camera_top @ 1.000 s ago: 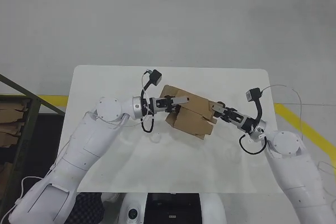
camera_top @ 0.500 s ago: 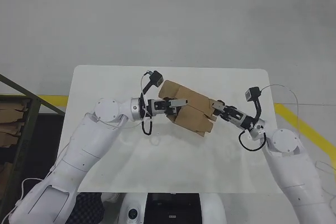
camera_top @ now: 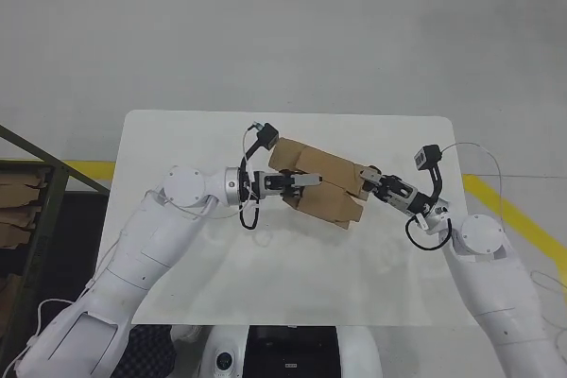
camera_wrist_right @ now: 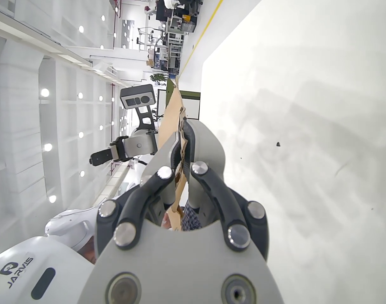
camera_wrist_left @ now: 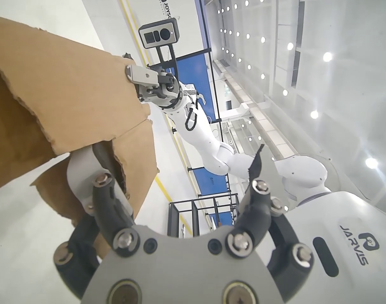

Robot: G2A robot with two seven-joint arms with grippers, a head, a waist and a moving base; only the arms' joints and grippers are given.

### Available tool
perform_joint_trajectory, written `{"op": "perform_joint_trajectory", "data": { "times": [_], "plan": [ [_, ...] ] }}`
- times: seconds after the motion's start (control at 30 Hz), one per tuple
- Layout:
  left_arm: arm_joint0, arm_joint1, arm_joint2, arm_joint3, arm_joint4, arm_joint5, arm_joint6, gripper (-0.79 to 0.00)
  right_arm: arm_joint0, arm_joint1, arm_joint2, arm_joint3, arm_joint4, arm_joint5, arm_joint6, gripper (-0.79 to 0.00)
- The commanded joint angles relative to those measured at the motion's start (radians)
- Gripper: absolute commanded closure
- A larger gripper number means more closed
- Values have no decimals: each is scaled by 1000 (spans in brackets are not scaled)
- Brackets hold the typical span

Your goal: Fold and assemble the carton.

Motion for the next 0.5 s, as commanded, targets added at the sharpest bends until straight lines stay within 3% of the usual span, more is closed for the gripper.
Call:
{"op": "perform_joint_trajectory", "data": {
  "times": [0.0, 0.1, 0.47],
  "plan": [
    [0, 0, 0, -3, 3, 1, 3, -157, 0, 0, 0, 1, 0, 2, 1, 0],
    [-1, -1, 1, -9, 6, 1, 1, 0, 1, 0, 1, 2, 2, 4, 3, 0],
    [-8, -5, 11, -6, 11, 9, -13, 0, 6, -1, 0, 9, -4, 14, 5, 0]
  ]
}}
